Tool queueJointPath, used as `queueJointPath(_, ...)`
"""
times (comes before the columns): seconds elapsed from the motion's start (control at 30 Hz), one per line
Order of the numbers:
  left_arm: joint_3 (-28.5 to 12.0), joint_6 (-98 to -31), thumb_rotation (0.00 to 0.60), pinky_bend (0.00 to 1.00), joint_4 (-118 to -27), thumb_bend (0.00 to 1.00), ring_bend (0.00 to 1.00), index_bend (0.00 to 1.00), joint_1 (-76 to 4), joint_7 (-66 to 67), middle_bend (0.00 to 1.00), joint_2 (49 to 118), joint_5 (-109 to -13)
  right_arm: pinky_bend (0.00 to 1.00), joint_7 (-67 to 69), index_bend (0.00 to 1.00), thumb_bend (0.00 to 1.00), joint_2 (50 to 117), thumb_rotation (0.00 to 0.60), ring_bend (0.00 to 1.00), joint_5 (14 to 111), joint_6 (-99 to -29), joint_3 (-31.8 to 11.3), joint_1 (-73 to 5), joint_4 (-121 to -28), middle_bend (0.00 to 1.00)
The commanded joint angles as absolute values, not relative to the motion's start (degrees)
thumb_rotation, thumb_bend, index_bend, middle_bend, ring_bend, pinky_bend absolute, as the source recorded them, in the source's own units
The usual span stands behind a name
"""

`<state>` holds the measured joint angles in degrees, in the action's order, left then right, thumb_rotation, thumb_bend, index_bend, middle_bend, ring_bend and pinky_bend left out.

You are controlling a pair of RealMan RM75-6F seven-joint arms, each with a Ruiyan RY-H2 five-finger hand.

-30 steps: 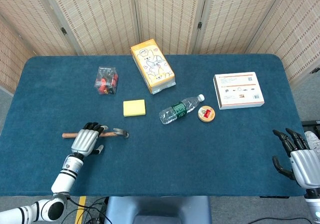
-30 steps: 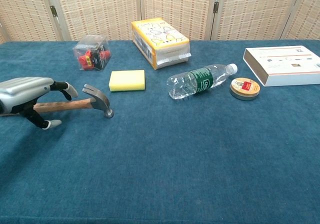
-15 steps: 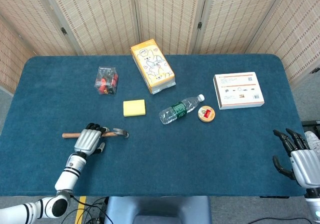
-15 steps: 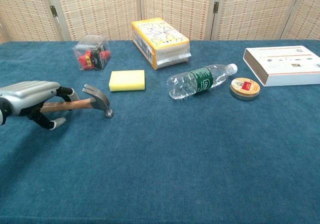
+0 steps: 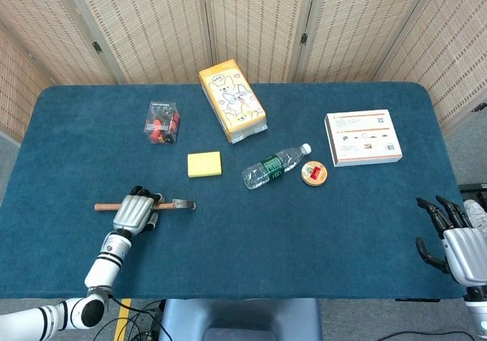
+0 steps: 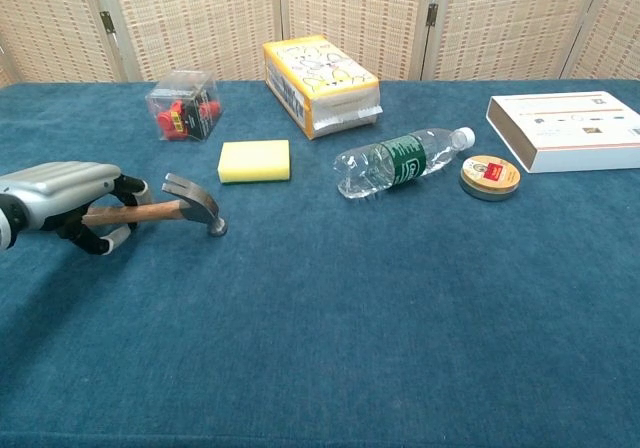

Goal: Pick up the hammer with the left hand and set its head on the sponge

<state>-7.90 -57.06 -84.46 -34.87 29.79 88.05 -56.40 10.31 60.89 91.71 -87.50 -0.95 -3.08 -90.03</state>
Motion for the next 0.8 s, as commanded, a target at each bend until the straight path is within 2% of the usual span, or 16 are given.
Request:
queueJointPath(0.03, -8.0, -57.2, 0.6, 0.17, -84.3, 0.57, 0.28, 0.37, -35.0, 29.6, 0.45, 88.1, -56.3, 0.12, 10.3, 0.1, 0.37, 60.9, 0.6, 0.06, 91.7, -87.4, -1.0, -3.1, -90.0, 0.22)
queueJointPath(0.3, -7.7, -57.3, 0.6, 0.24, -82.8, 0.62, 0.41, 0.48, -35.5, 29.3, 0.58, 88.4, -56.4, 0.12, 10.3, 0.1, 0.37, 60.9, 0.6, 0.06, 91.5, -87.1, -1.0, -3.3, -90.1, 0.23)
queueJointPath(0.57, -7.7, -57.7, 0.6, 0.29, -81.9, 0.63, 0.48, 0.56, -35.4, 26.6, 0.65, 88.1, -57.8, 0.12, 10.3, 0.1, 0.37, 60.9, 0.6, 0.06, 91.4, -87.0, -1.0, -3.2, -90.2, 0.24)
queueJointPath(0.8, -7.6, -58.0, 0.6, 0.57, -79.7, 0.67, 0.56, 0.62, -35.1, 21.4, 0.71, 87.9, -61.8, 0.12, 10.0, 0.1, 0.37, 60.7, 0.6, 0.06, 91.6, -87.4, -0.9, -3.0, -90.7, 0.24)
